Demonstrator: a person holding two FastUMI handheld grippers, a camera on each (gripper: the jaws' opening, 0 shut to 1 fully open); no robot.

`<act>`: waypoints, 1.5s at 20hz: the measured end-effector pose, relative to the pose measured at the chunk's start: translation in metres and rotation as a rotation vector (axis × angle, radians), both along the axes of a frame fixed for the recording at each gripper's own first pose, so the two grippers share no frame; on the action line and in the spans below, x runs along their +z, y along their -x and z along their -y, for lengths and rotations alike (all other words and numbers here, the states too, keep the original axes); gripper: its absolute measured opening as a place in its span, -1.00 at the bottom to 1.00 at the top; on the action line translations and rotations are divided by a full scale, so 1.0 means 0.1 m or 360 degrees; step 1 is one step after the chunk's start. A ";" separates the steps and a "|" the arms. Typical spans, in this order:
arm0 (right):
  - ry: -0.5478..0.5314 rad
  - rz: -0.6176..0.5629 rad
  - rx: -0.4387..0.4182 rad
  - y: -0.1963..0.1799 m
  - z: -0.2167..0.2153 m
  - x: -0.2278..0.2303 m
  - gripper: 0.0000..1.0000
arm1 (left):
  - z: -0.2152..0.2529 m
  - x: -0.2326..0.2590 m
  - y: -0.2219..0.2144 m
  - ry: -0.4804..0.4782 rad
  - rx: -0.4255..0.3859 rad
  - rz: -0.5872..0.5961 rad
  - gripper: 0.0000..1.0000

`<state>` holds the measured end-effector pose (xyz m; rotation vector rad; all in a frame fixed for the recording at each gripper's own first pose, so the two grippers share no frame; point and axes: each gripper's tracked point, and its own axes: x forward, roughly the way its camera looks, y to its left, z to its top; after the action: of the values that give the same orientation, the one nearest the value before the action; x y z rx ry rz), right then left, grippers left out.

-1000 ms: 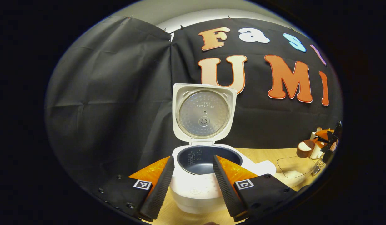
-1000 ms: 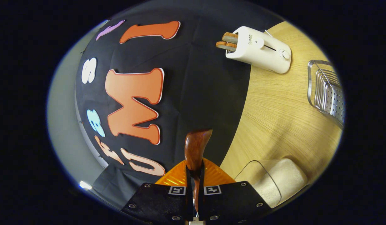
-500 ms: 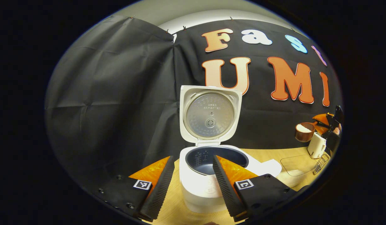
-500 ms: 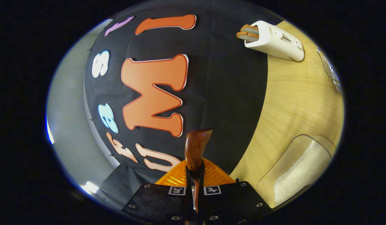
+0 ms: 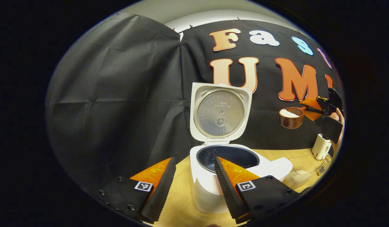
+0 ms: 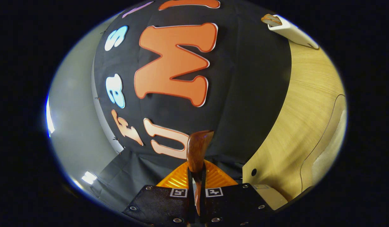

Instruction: Close the left gripper, press the button to open the rice cooker; take a wooden spoon from the chopstick holder with the right hand, scoop a spoonful of rice and pour it into the rice cooker, then put the wooden spoon back into the chopstick holder.

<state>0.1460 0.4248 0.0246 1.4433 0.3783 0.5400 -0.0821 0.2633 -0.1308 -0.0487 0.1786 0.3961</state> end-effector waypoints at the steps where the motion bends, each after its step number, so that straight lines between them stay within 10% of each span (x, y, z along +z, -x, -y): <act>1: 0.0013 0.0003 0.0025 0.00 -0.12 0.00 -0.87 | -0.02 -0.02 0.01 0.0007 0.0003 -0.0001 0.64; 14: 0.0313 0.0201 0.0323 0.12 -1.34 -0.19 -0.87 | -0.13 -0.18 -0.10 0.0038 0.0008 -0.0028 0.62; 30: 0.0831 0.0785 0.0387 0.35 -1.64 -0.13 -0.88 | -0.17 -0.23 -0.09 0.0026 0.0019 -0.0056 0.64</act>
<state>0.1111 0.5893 0.0116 0.7322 0.2710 0.8946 -0.0734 0.2806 -0.1534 -0.0587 0.2162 0.4076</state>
